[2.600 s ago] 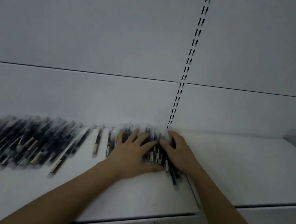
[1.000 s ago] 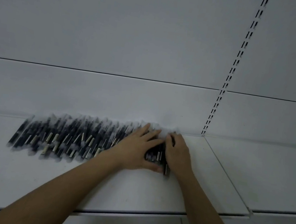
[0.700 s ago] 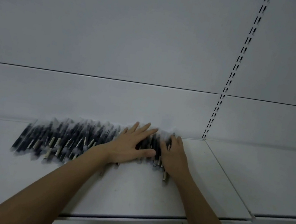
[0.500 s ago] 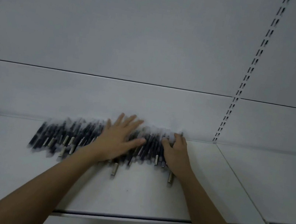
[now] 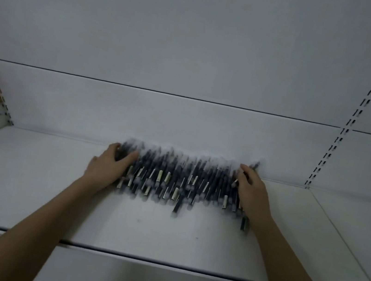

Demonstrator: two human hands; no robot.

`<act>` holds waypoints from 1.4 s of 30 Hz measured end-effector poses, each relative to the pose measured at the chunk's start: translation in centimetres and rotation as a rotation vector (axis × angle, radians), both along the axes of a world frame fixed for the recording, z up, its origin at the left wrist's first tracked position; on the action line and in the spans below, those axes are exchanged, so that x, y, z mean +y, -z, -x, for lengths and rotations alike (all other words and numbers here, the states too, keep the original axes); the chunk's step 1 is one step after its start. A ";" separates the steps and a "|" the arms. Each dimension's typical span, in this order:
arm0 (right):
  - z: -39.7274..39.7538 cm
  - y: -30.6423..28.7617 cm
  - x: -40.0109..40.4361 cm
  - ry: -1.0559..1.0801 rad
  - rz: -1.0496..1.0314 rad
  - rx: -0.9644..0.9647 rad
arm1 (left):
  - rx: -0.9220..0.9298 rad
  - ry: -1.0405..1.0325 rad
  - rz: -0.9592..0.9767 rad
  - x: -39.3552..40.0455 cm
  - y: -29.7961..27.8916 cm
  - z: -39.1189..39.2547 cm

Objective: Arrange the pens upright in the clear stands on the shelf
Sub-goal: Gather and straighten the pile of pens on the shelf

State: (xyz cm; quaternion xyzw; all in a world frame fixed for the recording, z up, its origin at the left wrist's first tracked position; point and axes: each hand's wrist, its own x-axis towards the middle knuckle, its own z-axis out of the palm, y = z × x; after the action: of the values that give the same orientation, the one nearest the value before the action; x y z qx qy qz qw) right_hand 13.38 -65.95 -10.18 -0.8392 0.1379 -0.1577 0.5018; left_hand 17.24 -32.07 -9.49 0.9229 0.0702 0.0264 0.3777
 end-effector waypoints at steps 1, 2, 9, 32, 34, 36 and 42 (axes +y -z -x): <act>0.2 -0.1 0.4 -0.002 -0.012 -0.003 | -0.012 0.028 0.093 -1.1 -0.2 0.1; 0.3 -0.3 0.8 -0.012 -0.027 -0.015 | -0.034 0.055 0.140 -2.2 -0.4 0.0; -1.3 -1.8 3.5 -0.078 -0.039 -0.050 | -0.069 0.182 -0.158 -10.3 -2.7 0.1; -2.3 -2.5 6.6 -0.123 0.293 -0.224 | -0.311 0.377 -0.549 -13.3 -2.8 -1.3; -2.1 -3.1 6.3 -0.081 0.198 -0.295 | -0.305 0.323 -0.566 -13.8 -3.2 -2.3; -1.9 -3.8 5.8 -0.056 0.043 -0.349 | -0.304 0.296 -0.617 -14.2 -3.6 -3.1; -1.9 -5.6 3.8 -0.105 -0.112 -0.151 | -0.285 0.352 -0.635 -14.2 -4.8 -4.0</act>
State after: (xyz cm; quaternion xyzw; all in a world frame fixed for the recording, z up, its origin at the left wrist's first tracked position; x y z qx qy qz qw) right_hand 15.28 -62.16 -4.56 -0.8016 0.0643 -0.1862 0.5645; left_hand 21.26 -46.30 -4.72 0.9789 -0.1540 0.1095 0.0778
